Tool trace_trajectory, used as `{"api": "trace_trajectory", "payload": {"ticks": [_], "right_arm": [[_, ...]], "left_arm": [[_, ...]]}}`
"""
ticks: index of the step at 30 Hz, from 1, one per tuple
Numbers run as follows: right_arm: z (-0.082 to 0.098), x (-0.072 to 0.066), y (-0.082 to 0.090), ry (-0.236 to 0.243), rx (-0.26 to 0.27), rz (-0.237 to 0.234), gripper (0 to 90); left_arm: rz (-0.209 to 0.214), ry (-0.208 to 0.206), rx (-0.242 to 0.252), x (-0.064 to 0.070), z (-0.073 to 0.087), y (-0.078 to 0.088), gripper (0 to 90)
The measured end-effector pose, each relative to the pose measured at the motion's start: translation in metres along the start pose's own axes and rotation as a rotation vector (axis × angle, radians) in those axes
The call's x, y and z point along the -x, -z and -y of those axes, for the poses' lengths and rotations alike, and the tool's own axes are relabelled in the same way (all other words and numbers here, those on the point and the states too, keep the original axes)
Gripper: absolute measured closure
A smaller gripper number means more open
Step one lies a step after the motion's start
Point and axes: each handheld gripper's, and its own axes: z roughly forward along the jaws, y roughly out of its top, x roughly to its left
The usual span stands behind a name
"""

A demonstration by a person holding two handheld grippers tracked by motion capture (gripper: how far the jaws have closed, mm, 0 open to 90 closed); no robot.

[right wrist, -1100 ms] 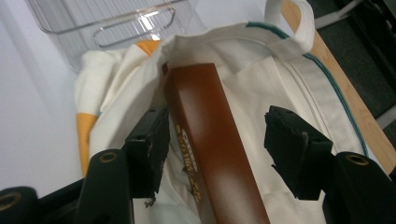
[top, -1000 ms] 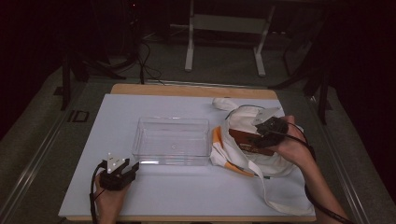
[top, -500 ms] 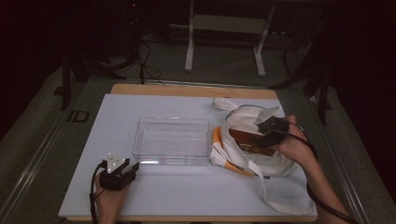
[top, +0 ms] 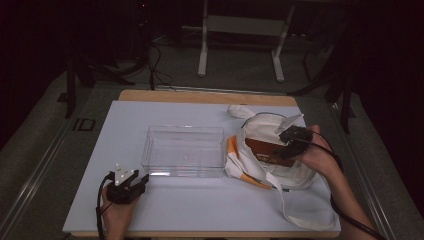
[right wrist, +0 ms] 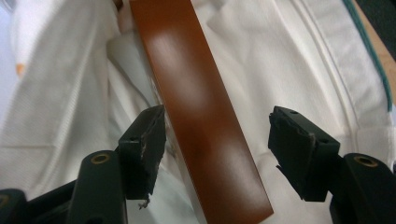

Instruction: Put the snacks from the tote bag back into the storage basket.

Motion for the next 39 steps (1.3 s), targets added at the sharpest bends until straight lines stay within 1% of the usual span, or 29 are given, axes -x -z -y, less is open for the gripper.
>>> {"api": "trace_trajectory", "payload": {"ticks": [4,8,16,18,22,23,24,27,29,34,37,39], "right_arm": [[0.004,0.002,-0.004,-0.012,-0.023,-0.002,34.9],[0.007,0.005,-0.007,-0.02,-0.036,-0.016,33.8],[0.014,0.013,-0.014,-0.059,-0.063,-0.038,33.5],[0.016,0.015,-0.016,-0.07,-0.071,-0.05,32.8],[0.019,0.018,-0.02,-0.07,-0.09,-0.066,31.9],[0.02,0.018,-0.021,-0.081,-0.093,-0.073,31.6],[0.02,0.019,-0.022,-0.081,-0.094,-0.08,31.5],[0.022,0.021,-0.027,-0.078,-0.12,-0.094,30.1],[0.023,0.022,-0.03,-0.08,-0.124,-0.111,29.8],[0.024,0.025,-0.033,-0.074,-0.13,-0.124,29.0],[0.024,0.025,-0.036,-0.06,-0.145,-0.129,28.9],[0.024,0.025,-0.038,-0.054,-0.165,-0.127,28.7]], "left_arm": [[-0.001,0.0,0.0,0.0,0.0,0.0,56.4],[-0.003,0.0,0.0,0.0,0.0,0.0,56.1],[-0.002,0.001,0.001,0.0,0.0,0.0,56.1],[-0.002,0.0,0.001,0.0,0.0,0.0,56.1],[-0.002,0.0,0.0,0.0,0.0,0.0,56.1],[-0.002,-0.001,0.0,0.0,0.0,0.0,56.1],[-0.002,0.0,0.0,0.0,0.0,0.0,56.1],[-0.002,0.0,0.0,0.0,0.0,0.0,56.1],[-0.002,0.0,0.0,0.0,0.0,0.0,56.1],[-0.001,0.0,0.0,0.0,0.0,0.0,56.1],[-0.002,0.0,0.0,0.0,0.0,0.0,56.1],[-0.001,0.0,-0.001,0.0,0.0,0.0,56.0]]}}
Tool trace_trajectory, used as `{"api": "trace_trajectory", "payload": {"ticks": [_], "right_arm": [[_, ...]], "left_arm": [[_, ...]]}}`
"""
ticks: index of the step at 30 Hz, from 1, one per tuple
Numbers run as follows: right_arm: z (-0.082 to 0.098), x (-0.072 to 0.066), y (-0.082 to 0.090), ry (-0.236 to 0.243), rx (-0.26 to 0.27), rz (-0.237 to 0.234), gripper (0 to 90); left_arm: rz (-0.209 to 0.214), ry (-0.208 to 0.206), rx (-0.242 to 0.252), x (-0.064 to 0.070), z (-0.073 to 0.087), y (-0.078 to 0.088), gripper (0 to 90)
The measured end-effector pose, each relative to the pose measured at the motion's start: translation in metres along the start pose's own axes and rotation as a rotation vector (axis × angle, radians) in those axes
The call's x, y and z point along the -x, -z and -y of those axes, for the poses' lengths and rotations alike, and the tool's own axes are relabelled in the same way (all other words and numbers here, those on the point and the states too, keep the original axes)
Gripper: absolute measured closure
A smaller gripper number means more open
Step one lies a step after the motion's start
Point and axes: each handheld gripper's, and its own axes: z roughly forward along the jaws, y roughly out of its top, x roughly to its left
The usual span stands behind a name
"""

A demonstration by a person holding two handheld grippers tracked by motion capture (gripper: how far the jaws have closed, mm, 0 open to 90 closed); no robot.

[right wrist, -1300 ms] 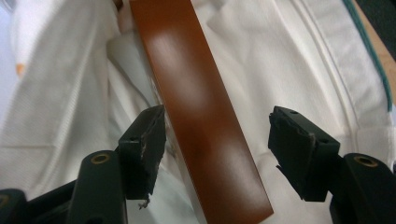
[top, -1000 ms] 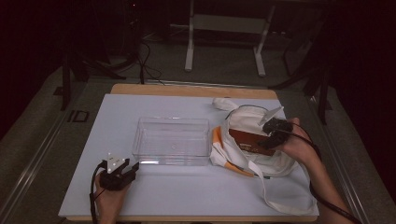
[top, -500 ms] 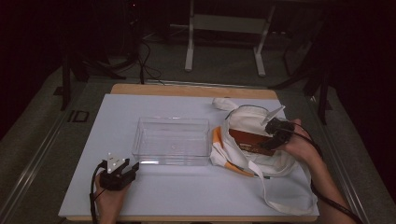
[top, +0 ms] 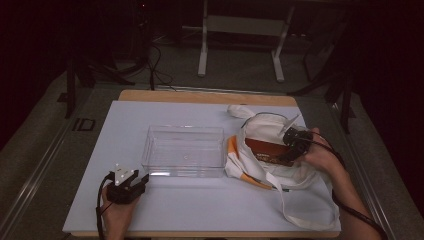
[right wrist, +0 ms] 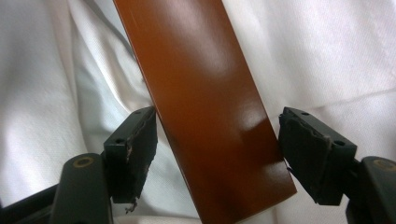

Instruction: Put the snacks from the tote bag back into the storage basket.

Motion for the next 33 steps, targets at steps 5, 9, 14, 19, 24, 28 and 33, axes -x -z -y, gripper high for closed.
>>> {"api": "trace_trajectory", "payload": {"ticks": [5,9,14,19,24,28,33], "right_arm": [[-0.001,-0.003,0.003,0.021,-0.024,-0.029,32.4],[-0.002,-0.009,0.006,0.053,-0.06,-0.052,33.3],[-0.003,-0.011,0.005,0.065,-0.097,-0.068,33.1],[-0.005,-0.005,-0.003,0.042,-0.125,-0.083,33.6],[-0.002,-0.003,-0.022,0.054,-0.219,-0.09,33.6],[-0.002,-0.003,-0.026,0.064,-0.222,-0.099,35.5],[-0.003,-0.004,-0.027,0.077,-0.229,-0.101,40.1]], "left_arm": [[0.0,0.0,0.0,0.0,0.0,0.0,56.0],[-0.001,-0.001,-0.001,0.0,0.0,0.0,56.0],[-0.002,-0.002,-0.001,0.0,0.0,0.0,55.9],[0.0,-0.001,-0.001,0.0,0.0,0.0,55.6],[0.0,-0.002,-0.001,0.0,0.0,0.0,55.5],[-0.001,-0.002,0.0,0.0,0.0,0.0,55.5],[-0.001,-0.003,-0.001,0.0,0.0,0.0,55.5]]}}
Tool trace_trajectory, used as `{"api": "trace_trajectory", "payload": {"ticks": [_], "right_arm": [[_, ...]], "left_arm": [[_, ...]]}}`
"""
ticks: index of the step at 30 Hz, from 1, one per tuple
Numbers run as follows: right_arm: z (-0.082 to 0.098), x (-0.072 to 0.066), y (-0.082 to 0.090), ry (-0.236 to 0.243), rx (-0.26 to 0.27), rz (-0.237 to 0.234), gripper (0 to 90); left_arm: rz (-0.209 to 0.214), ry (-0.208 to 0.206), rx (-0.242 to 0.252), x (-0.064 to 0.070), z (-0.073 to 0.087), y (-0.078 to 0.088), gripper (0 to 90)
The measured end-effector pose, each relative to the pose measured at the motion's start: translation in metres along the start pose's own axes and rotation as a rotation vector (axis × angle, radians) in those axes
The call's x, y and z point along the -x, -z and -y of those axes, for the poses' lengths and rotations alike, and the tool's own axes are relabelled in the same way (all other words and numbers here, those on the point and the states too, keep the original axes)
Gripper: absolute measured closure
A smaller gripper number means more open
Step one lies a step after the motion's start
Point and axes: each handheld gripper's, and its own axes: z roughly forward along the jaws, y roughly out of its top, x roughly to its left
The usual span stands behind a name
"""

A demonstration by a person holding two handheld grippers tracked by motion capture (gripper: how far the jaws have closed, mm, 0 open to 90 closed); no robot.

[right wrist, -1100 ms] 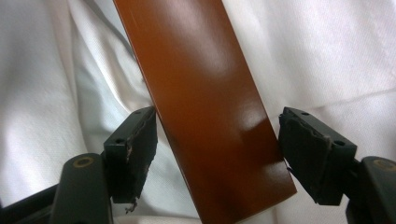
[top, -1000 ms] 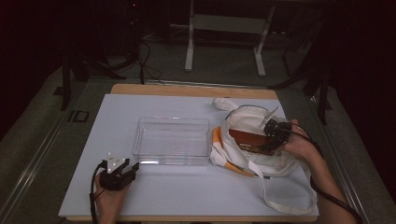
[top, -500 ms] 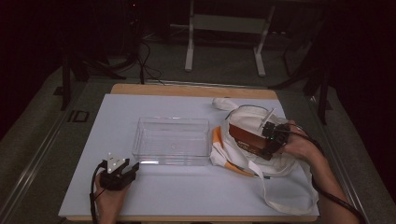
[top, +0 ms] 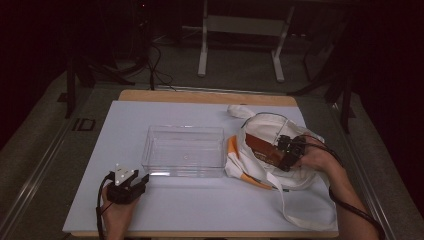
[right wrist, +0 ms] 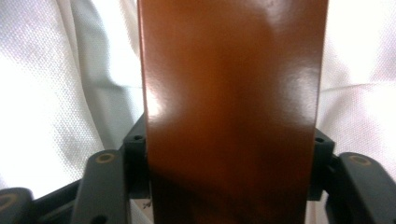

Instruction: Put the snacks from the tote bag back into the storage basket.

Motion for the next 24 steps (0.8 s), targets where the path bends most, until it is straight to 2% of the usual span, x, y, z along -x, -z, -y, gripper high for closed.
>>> {"api": "trace_trajectory", "payload": {"ticks": [6,15,18,20,24], "right_arm": [[0.0006,0.0034,-0.002,-0.012,0.002,-0.023,39.6],[-0.0007,0.0057,-0.01,-0.024,-0.002,-0.034,40.0],[-0.0001,0.0063,-0.0098,-0.021,0.004,-0.038,40.7],[-0.0007,0.0039,-0.0086,0.005,0.014,-0.013,42.4],[0.001,0.004,-0.0072,0.005,0.022,-0.025,42.8]], "left_arm": [[-0.001,0.0,0.001,0.0001,0.0,0.0001,55.5],[0.0,0.0,0.002,0.0002,0.0001,0.0001,55.4],[0.0,0.0,0.001,0.0001,0.0001,0.0001,55.4],[-0.001,-0.001,0.002,0.0001,0.0001,0.0002,55.3],[-0.001,0.0,0.002,0.0002,0.0001,0.0001,55.2]]}}
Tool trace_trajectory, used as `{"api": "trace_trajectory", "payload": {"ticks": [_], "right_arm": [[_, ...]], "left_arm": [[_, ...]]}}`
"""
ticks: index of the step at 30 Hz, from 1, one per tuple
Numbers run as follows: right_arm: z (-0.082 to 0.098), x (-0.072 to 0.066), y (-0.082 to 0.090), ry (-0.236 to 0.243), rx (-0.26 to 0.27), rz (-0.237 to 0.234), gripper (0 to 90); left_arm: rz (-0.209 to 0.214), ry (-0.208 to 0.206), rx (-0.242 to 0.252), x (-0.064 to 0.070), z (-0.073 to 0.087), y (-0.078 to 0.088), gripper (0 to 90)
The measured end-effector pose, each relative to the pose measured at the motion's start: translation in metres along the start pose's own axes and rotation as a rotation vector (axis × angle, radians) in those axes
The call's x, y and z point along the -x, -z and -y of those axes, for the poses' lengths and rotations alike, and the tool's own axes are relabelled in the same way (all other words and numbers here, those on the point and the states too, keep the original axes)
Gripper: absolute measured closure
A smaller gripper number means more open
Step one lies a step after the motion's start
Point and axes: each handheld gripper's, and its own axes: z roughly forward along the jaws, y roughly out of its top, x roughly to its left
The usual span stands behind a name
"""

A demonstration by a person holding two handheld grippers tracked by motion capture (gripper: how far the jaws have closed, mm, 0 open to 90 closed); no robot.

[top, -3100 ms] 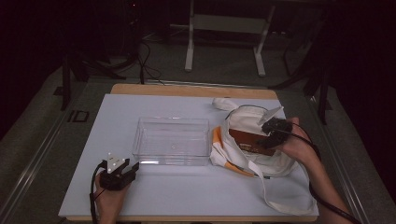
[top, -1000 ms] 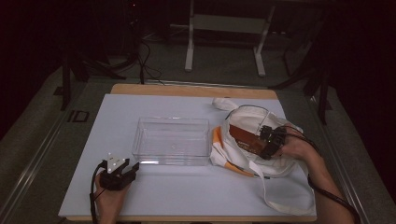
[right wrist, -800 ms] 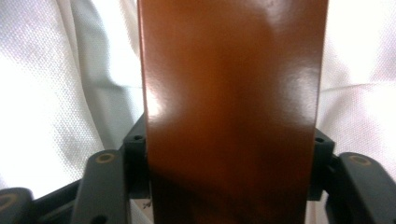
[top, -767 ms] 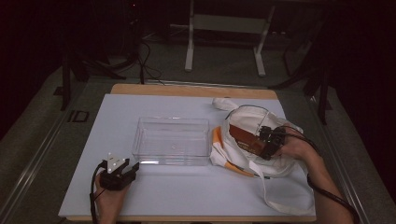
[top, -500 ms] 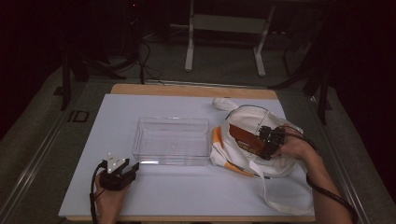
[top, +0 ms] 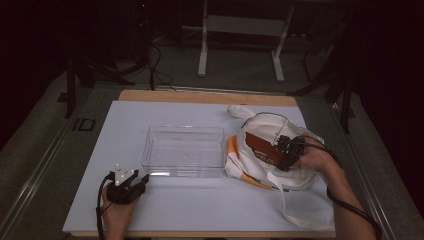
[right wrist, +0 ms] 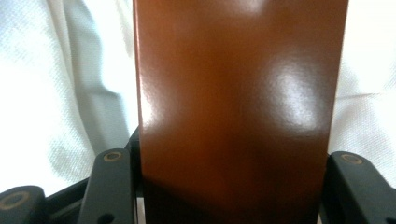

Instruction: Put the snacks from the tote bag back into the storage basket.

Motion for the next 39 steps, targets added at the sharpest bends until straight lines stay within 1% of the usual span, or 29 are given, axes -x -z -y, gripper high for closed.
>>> {"api": "trace_trajectory", "payload": {"ticks": [8,10,17,24,28,33,34,39], "right_arm": [[0.002,-0.001,0.006,0.016,0.011,-0.021,43.0],[0.004,-0.001,0.007,0.012,0.02,-0.038,43.1],[0.007,0.0,0.013,0.016,0.042,-0.067,43.1],[0.01,0.001,0.019,0.016,0.052,-0.067,43.1],[0.014,0.001,0.023,0.022,0.067,-0.075,43.1],[0.017,0.0,0.029,0.036,0.083,-0.084,43.1],[0.017,0.0,0.03,0.043,0.085,-0.083,43.1],[0.018,-0.002,0.037,0.053,0.096,-0.073,43.1]], "left_arm": [[0.0,0.001,-0.001,0.0,0.0,0.0,55.2],[0.0,0.001,-0.002,0.0,0.0,0.0,55.2],[0.0,0.0,-0.002,0.0,0.0,0.0,55.2],[-0.001,0.002,-0.002,0.0,0.0,0.0,55.2],[-0.001,0.001,-0.002,0.0,0.0,0.0,55.2],[-0.001,0.002,-0.002,0.0,0.0,0.0,55.2],[-0.001,0.002,-0.002,0.0,0.0,0.0,55.2],[-0.001,0.001,-0.002,0.0,0.0,0.0,55.2]]}}
